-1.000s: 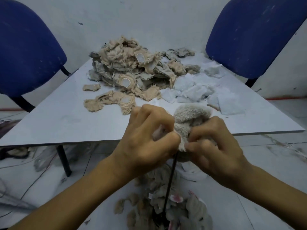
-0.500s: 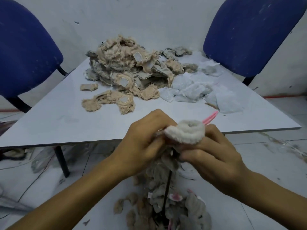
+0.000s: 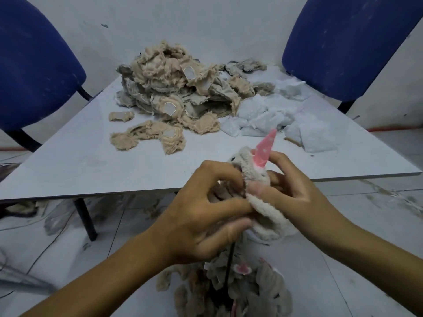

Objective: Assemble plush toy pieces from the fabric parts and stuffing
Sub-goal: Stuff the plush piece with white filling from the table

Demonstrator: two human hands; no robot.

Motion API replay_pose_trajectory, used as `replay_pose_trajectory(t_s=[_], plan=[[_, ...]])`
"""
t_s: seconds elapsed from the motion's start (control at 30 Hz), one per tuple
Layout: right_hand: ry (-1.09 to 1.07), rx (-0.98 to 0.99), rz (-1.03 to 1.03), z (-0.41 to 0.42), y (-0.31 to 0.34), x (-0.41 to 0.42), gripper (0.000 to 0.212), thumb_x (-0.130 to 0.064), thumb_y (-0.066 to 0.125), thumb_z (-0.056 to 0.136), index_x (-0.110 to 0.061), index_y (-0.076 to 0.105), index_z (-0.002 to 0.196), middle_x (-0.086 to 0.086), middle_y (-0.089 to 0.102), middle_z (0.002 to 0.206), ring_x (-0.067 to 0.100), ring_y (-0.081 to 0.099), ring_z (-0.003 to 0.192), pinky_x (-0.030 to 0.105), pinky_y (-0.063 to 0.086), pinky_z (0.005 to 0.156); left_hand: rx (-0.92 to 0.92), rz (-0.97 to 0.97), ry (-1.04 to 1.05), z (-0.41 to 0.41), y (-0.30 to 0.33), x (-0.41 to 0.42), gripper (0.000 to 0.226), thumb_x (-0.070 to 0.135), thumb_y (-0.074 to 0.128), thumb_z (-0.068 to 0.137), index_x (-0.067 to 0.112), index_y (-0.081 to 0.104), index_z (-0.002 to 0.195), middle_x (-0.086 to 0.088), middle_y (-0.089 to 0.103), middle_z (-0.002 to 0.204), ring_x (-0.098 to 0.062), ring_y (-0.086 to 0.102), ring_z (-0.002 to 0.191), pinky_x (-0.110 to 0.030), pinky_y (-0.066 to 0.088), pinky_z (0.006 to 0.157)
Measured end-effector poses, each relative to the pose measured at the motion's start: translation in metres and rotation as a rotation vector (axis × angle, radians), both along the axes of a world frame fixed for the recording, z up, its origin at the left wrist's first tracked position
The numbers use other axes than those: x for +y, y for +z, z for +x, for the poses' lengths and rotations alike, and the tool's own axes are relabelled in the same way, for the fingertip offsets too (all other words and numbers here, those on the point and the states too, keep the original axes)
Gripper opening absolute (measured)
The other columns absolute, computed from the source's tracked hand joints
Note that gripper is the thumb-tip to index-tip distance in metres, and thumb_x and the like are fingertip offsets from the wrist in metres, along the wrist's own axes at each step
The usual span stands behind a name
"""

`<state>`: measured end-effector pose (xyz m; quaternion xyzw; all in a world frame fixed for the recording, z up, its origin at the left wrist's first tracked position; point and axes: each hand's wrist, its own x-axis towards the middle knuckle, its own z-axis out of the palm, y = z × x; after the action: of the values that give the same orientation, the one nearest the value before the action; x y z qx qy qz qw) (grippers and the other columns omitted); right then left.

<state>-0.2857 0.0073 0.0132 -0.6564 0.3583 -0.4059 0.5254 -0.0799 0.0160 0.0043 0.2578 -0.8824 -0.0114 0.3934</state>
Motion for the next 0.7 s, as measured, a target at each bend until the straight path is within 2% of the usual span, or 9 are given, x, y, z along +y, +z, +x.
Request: replay_pose_trajectory(t_s=[0.07,0.13,0.23,0.3,0.37,0.43,0.53,0.6,0.7], plan=[[-0.050,0.052,-0.074,0.004,0.008,-0.001,0.043,-0.028,0.068,0.086,-0.029,0.057,0.128,0.001,0.074,0.108,0.023,0.072,0.096,0.038,0.059,0.084,0.161,0.128,-0.011,-0.002,0.004,0.001,0.018,0.017,0.061,0.091,0.002,0.070,0.095,-0.015,0.056,0.103,-0.027,0.057,0.100,-0.040,0.048,0.083],[-0.073,0.118,-0.140,0.003,0.016,-0.004,0.035,-0.015,0.066,0.090,-0.026,0.063,0.123,-0.003,0.074,0.107,0.019,0.071,0.097,0.033,0.058,0.085,0.272,0.279,0.050,-0.003,0.012,-0.005,0.017,0.023,0.063,0.089,0.016,0.063,0.104,-0.008,0.054,0.108,-0.020,0.057,0.103,-0.035,0.049,0.086],[0.024,0.056,-0.027,-0.004,0.023,-0.008,0.032,-0.004,0.057,0.094,-0.025,0.070,0.114,-0.005,0.075,0.106,0.010,0.070,0.098,0.019,0.054,0.078,0.268,0.811,0.045,0.003,0.025,-0.020,0.050,0.039,0.071,0.083,0.042,0.050,0.128,0.004,0.051,0.127,-0.007,0.053,0.121,-0.021,0.048,0.095],[0.093,-0.012,0.120,-0.004,0.026,-0.010,0.033,-0.008,0.053,0.090,-0.025,0.074,0.108,0.001,0.075,0.105,0.014,0.070,0.098,0.022,0.055,0.078,0.278,1.073,-0.068,0.005,0.029,-0.026,0.051,0.029,0.072,0.085,0.028,0.052,0.133,0.001,0.061,0.127,-0.012,0.061,0.117,-0.026,0.052,0.095],[0.120,-0.086,0.219,-0.004,0.027,-0.015,0.041,-0.001,0.048,0.091,-0.027,0.072,0.112,0.011,0.074,0.106,0.023,0.070,0.094,0.030,0.057,0.078,0.324,1.042,-0.085,0.000,0.033,-0.030,0.039,0.021,0.075,0.083,0.015,0.060,0.118,0.001,0.069,0.109,-0.013,0.067,0.101,-0.027,0.055,0.086],[0.061,-0.127,0.264,-0.005,0.031,-0.019,0.050,0.004,0.046,0.093,-0.035,0.066,0.117,0.019,0.072,0.101,0.029,0.066,0.081,0.039,0.055,0.069,0.388,0.963,-0.082,-0.004,0.038,-0.032,0.037,0.029,0.081,0.077,0.014,0.061,0.104,0.005,0.069,0.093,-0.011,0.066,0.089,-0.025,0.054,0.077],[-0.030,-0.130,0.261,-0.001,0.033,-0.021,0.045,0.002,0.047,0.096,-0.035,0.057,0.120,0.025,0.060,0.082,0.028,0.053,0.062,0.033,0.049,0.049,0.429,0.874,-0.043,-0.009,0.043,-0.036,0.038,0.048,0.073,0.076,0.016,0.062,0.095,0.010,0.067,0.084,-0.007,0.064,0.081,-0.021,0.052,0.071],[-0.070,-0.056,0.191,0.001,0.027,-0.020,0.040,-0.003,0.049,0.098,-0.034,0.053,0.123,0.028,0.051,0.080,0.028,0.046,0.061,0.033,0.043,0.048,0.441,0.869,0.002,-0.015,0.039,-0.036,0.034,0.050,0.061,0.084,0.017,0.061,0.090,0.009,0.065,0.079,-0.005,0.062,0.075,-0.019,0.050,0.067],[-0.138,0.081,0.081,0.005,0.013,-0.018,0.029,-0.014,0.050,0.101,-0.036,0.054,0.119,0.002,0.050,0.065,0.013,0.042,0.048,0.025,0.035,0.042,0.442,0.893,0.078,-0.026,0.026,-0.032,0.048,0.057,0.039,0.089,0.015,0.061,0.089,0.001,0.065,0.080,-0.007,0.061,0.075,-0.024,0.049,0.071]])
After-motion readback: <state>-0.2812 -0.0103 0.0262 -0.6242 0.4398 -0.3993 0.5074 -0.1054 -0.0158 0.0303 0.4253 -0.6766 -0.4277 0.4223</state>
